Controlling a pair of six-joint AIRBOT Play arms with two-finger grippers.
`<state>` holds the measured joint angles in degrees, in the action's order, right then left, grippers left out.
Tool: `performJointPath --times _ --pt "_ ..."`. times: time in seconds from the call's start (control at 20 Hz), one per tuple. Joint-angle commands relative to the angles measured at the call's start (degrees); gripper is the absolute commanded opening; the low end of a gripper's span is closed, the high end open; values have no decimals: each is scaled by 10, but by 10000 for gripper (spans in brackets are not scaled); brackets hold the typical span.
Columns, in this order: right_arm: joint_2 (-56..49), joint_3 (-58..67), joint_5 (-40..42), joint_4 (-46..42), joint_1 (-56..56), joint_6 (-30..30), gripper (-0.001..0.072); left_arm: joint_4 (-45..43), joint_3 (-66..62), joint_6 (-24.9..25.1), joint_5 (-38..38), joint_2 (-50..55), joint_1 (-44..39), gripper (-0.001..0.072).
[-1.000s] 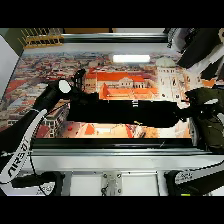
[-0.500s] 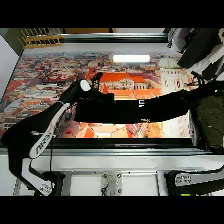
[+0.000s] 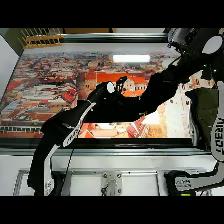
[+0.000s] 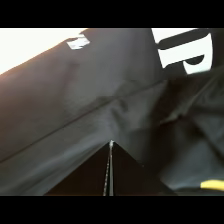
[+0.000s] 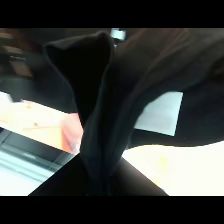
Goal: Fold the clothes and pants, and hang the long-sleeved shirts on hangers.
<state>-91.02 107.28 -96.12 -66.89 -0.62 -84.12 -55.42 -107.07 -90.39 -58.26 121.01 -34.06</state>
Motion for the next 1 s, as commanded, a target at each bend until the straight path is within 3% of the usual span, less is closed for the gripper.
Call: performJointPath --times 0.0,0.25,0.5,0.95 --pt "1 31 -4 -2 48 -21 19 0 -51 0 -39 45 -10 5" --pt "1 32 -4 3 77 -34 19 -5 -50 -7 -47 37 4 5" --pt "0 32 8 3 119 -54 19 -6 -50 -4 -61 -21 77 5" --pt "-66 32 151 80 260 -108 19 -6 -50 3 -121 -130 264 5"
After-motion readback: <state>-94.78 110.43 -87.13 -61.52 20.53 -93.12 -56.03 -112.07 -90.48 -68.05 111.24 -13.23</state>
